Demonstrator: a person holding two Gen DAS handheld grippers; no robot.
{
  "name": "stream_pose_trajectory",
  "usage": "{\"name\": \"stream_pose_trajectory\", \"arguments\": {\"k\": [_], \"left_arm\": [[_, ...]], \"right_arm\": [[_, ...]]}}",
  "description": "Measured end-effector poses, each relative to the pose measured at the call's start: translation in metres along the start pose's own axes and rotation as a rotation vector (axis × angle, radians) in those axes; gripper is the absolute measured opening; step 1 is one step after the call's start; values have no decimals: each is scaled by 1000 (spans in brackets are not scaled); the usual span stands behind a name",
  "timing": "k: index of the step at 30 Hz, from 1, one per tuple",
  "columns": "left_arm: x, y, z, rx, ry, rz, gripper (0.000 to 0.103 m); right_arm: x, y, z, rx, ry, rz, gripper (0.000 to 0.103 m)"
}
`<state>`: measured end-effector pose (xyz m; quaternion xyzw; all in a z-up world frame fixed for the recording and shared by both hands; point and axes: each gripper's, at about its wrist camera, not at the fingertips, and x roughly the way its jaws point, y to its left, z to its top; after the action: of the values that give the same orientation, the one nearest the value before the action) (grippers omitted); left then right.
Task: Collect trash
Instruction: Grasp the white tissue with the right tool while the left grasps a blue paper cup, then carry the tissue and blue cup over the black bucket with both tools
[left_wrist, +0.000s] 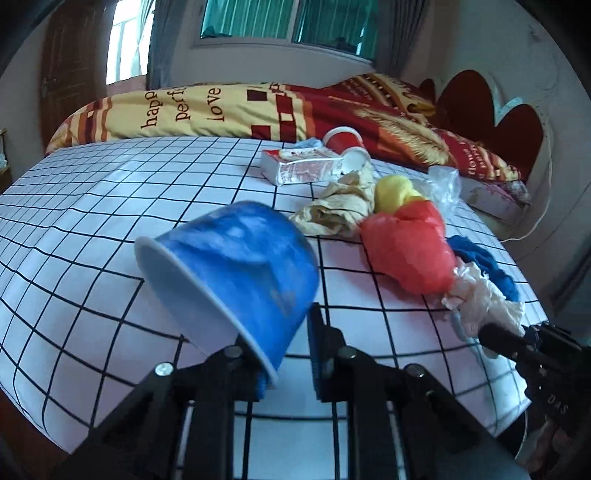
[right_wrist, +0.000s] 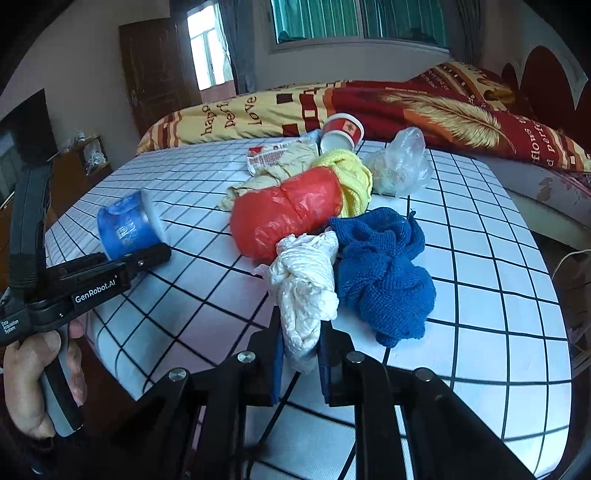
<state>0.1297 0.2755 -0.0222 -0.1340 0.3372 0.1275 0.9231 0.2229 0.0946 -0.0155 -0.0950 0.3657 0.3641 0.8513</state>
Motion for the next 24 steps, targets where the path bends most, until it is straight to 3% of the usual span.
{"name": "stream_pose_trajectory", "arguments": {"k": [6,8,11,24], "left_arm": [[-1,5,-2,-22,11,-31,18],[-3,3,1,-7,1,-49,10],[-11,-1,3,12,-25,-100,6],[-52,-37,-8,72,-81,-228,4]], "right_arm": [[-3,8,-7,-27,11,3,17],[-4,9,-8,-25,9,2,17],[-9,8,-9,-19,-5,3,17],[-65,14,-19,-33,-94,-23,14]]}}
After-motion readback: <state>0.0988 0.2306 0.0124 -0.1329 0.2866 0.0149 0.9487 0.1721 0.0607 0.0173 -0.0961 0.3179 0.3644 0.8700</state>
